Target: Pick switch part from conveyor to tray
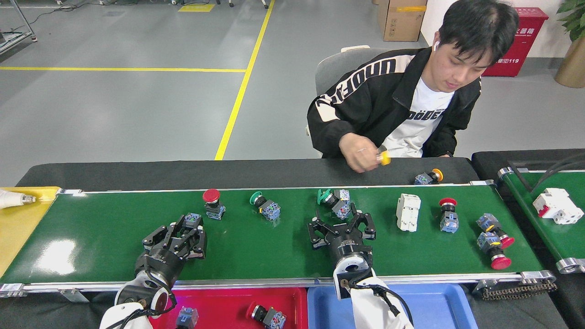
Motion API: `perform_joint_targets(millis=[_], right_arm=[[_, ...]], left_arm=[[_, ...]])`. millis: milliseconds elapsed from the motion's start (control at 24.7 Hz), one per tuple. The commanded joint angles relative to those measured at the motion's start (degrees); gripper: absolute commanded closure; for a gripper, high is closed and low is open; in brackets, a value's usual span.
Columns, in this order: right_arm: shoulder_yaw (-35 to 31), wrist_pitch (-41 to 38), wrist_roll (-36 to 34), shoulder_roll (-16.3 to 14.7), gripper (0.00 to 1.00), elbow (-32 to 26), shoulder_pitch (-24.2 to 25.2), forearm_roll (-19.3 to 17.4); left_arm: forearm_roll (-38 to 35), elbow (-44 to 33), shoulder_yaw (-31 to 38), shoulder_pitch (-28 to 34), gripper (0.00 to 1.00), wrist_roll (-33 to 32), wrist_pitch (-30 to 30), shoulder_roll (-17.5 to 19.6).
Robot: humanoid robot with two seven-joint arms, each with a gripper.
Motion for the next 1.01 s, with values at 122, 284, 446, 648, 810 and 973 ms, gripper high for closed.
perform_joint_targets(millis=[122, 284, 446, 648, 810, 973], right_arm=[[1.60, -2.58, -1.36, 0.14, 0.82, 0.19, -1.59, -0.71], [1.60, -2.66, -1.36, -0.48, 0.83, -1.04, -1.42, -0.80], [1.51, -5.74, -0.66, -2.41, 0.83, -12.29, 3.16, -0.71], [2.83, -14.00, 1.89, -7.94, 0.82, -32.67, 15.89, -0.45], [3.97, -26.13, 4.53, -9.26, 0.58, -41.12, 27.33, -0.27], [3.89, -25.43, 7.69, -6.36, 0.01, -40.68, 28.29, -0.27]], left_arm=[[3.96, -15.79, 0.02, 10.24, 0.97, -0.05, -4.23, 0.01], [8.26, -30.46, 2.65, 26.14, 0.96, 0.04, -9.85, 0.71], [9.14, -30.99, 3.97, 31.78, 0.90, 1.18, -13.45, 0.71], [9.14, -30.99, 3.97, 32.13, 0.00, 1.44, -14.86, 1.24], [9.40, -30.99, 6.26, 32.22, 0.00, 1.53, -13.98, 0.36], [10.28, -30.99, 13.55, 31.34, 0.00, 1.09, -5.63, -2.80]])
